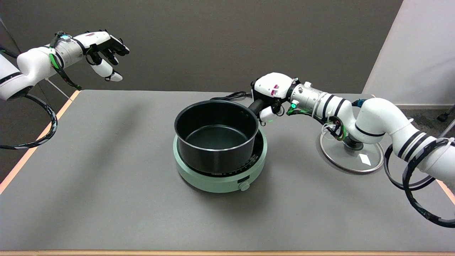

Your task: Place the pot onto the induction cooker.

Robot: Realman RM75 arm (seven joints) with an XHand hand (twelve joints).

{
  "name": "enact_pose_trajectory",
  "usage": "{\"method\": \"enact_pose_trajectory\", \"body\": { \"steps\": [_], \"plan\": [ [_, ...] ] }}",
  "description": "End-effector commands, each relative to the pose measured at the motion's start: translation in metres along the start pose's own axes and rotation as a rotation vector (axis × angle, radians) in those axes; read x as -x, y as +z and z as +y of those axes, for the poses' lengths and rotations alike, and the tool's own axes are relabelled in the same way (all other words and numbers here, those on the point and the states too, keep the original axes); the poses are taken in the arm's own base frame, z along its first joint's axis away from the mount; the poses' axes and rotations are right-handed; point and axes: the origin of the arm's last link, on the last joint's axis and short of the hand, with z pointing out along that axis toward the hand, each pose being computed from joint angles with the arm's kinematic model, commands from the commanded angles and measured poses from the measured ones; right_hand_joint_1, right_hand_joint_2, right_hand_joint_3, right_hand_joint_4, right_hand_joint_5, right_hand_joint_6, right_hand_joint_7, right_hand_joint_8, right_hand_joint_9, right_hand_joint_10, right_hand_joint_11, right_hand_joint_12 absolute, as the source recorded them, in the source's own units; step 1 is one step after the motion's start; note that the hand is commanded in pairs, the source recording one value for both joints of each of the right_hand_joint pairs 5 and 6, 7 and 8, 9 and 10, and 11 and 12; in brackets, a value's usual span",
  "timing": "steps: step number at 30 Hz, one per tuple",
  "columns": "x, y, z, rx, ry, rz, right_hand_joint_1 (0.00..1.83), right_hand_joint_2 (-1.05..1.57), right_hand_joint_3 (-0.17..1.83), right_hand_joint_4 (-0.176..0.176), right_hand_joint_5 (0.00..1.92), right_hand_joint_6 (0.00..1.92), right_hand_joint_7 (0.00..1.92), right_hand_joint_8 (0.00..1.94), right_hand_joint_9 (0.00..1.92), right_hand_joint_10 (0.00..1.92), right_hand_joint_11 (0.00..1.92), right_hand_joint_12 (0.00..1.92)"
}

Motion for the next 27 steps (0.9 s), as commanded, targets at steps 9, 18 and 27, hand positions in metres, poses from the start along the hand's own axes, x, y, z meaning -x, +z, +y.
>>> {"method": "enact_pose_trajectory", "body": {
  "steps": [9,18,27],
  "plan": [
    [0.016,0.025,0.021,0.011,-0.056,0.061,0.81,1.57,0.75,-0.03,1.92,1.92,1.92,1.92,1.92,1.92,1.92,1.92],
    [0.008,0.03,0.02,0.027,-0.067,0.096,0.81,1.57,0.76,-0.03,1.92,1.92,1.92,1.92,1.92,1.92,1.92,1.92],
    [0.014,0.027,0.018,0.029,-0.066,0.091,0.81,1.57,0.78,-0.029,1.92,1.92,1.92,1.92,1.92,1.92,1.92,1.92]
  ]
}}
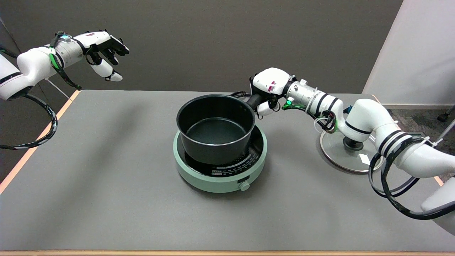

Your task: Place the pot onto the induction cooker.

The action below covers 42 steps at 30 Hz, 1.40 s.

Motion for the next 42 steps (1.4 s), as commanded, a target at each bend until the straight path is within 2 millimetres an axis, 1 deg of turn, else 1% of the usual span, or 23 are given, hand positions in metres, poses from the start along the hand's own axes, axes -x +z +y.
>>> {"method": "enact_pose_trajectory", "body": {
  "steps": [1,6,16,21,31,38,39,40,41,42],
  "plan": [
    [0.005,0.002,0.0,0.014,-0.005,0.026,0.81,1.57,0.78,-0.029,1.92,1.92,1.92,1.92,1.92,1.92,1.92,1.92],
    [0.011,-0.002,0.003,0.029,0.006,0.019,0.81,1.57,0.79,-0.029,1.92,1.92,1.92,1.92,1.92,1.92,1.92,1.92],
    [0.025,0.0,0.0,0.032,0.031,-0.005,0.81,1.57,0.78,-0.028,1.92,1.92,1.92,1.92,1.92,1.92,1.92,1.92],
    [0.024,0.001,0.0,0.033,0.029,-0.006,0.81,1.57,0.78,-0.028,1.92,1.92,1.92,1.92,1.92,1.92,1.92,1.92],
    [0.031,0.0,0.001,0.037,0.032,-0.023,0.81,1.57,0.78,-0.029,1.92,1.92,1.92,1.92,1.92,1.92,1.92,1.92],
    [0.028,0.0,0.0,0.031,0.027,-0.015,0.81,1.57,0.78,-0.029,1.92,1.92,1.92,1.92,1.92,1.92,1.92,1.92],
    [0.028,0.0,0.0,0.03,0.026,-0.014,0.81,1.57,0.76,-0.031,1.92,1.92,1.92,1.92,1.92,1.92,1.92,1.92],
    [0.027,0.0,-0.001,0.028,0.025,-0.012,0.81,1.57,0.66,-0.043,1.9,1.9,1.9,1.9,1.9,1.9,1.9,1.9],
    [0.026,0.001,-0.001,0.027,0.023,-0.011,0.81,1.57,0.5,-0.062,1.84,1.84,1.84,1.84,1.84,1.84,1.84,1.84],
    [0.026,0.001,-0.001,0.026,0.018,-0.011,0.81,1.57,0.42,-0.074,1.79,1.79,1.79,1.79,1.79,1.79,1.79,1.79]
  ]
}}
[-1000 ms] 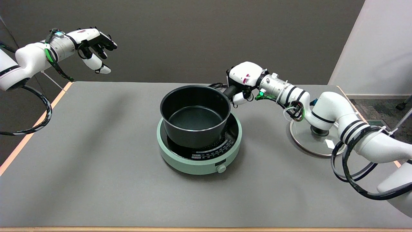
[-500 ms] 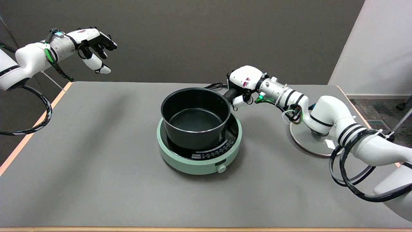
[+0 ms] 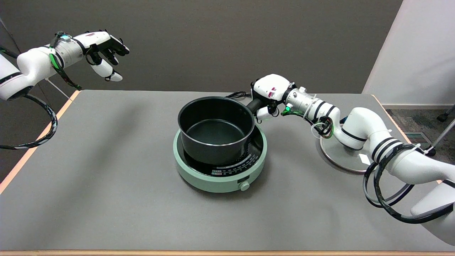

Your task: Place the pot onto the induction cooker.

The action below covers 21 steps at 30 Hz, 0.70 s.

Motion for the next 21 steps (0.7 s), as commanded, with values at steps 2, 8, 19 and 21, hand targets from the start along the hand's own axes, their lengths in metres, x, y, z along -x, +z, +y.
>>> {"method": "enact_pose_trajectory", "body": {
  "steps": [2,8,19,21],
  "plan": [
    [0.001,0.001,-0.003,-0.013,-0.026,-0.002,0.8,1.57,0.35,-0.097,1.67,1.67,1.67,1.67,1.67,1.67,1.67,1.67],
    [-0.002,0.001,-0.005,-0.028,-0.049,0.002,0.75,1.57,0.52,-0.104,1.43,1.43,1.43,1.43,1.43,1.43,1.43,1.43],
    [-0.016,0.001,-0.008,-0.056,-0.133,0.017,0.88,0.03,1.42,-0.176,0.85,0.85,0.85,0.85,0.85,0.85,0.85,0.85],
    [-0.023,-0.001,-0.009,-0.063,-0.148,0.032,1.04,-0.24,1.31,-0.176,0.7,0.7,0.7,0.7,0.7,0.7,0.7,0.7]
  ]
}}
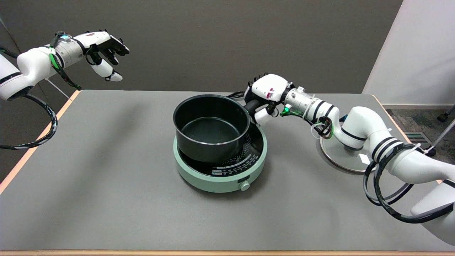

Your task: Place the pot onto the induction cooker.

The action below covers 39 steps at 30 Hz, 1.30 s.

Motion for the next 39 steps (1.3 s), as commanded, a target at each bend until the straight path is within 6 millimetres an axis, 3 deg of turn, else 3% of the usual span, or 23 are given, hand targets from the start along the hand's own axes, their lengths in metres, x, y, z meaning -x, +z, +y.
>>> {"method": "enact_pose_trajectory", "body": {
  "steps": [1,3,4,9,20,26,32,39],
  "plan": [
    [-0.024,-0.003,-0.003,-0.038,-0.104,0.038,1.07,-0.27,1.26,-0.176,0.68,0.68,0.68,0.68,0.68,0.68,0.68,0.68],
    [-0.031,-0.007,-0.003,-0.045,-0.122,0.053,1.07,-0.32,1.24,-0.176,0.65,0.65,0.65,0.65,0.65,0.65,0.65,0.65],
    [-0.035,-0.009,-0.003,-0.049,-0.131,0.061,1.07,-0.41,1.23,-0.174,0.54,0.54,0.54,0.54,0.54,0.54,0.54,0.54],
    [-0.052,-0.023,-0.001,-0.045,-0.163,0.098,1.06,-0.53,1.09,-0.121,0.35,0.35,0.35,0.35,0.35,0.35,0.35,0.35],
    [-0.106,-0.048,0.018,-0.001,-0.226,0.22,1.06,-0.61,0.91,-0.061,0.17,0.17,0.17,0.17,0.17,0.17,0.17,0.17],
    [-0.134,-0.079,0.037,0.06,-0.161,0.324,1.03,-0.65,0.78,-0.042,0.05,0.05,0.05,0.05,0.05,0.05,0.05,0.05],
    [-0.142,-0.112,0.06,0.161,-0.154,0.364,1.0,-0.67,0.64,-0.025,0.02,0.02,0.02,0.02,0.02,0.02,0.02,0.02],
    [-0.125,-0.139,0.075,0.277,-0.116,0.33,0.99,-0.66,0.53,-0.02,0.0,0.0,0.0,0.0,0.0,0.0,0.0,0.0]
  ]
}}
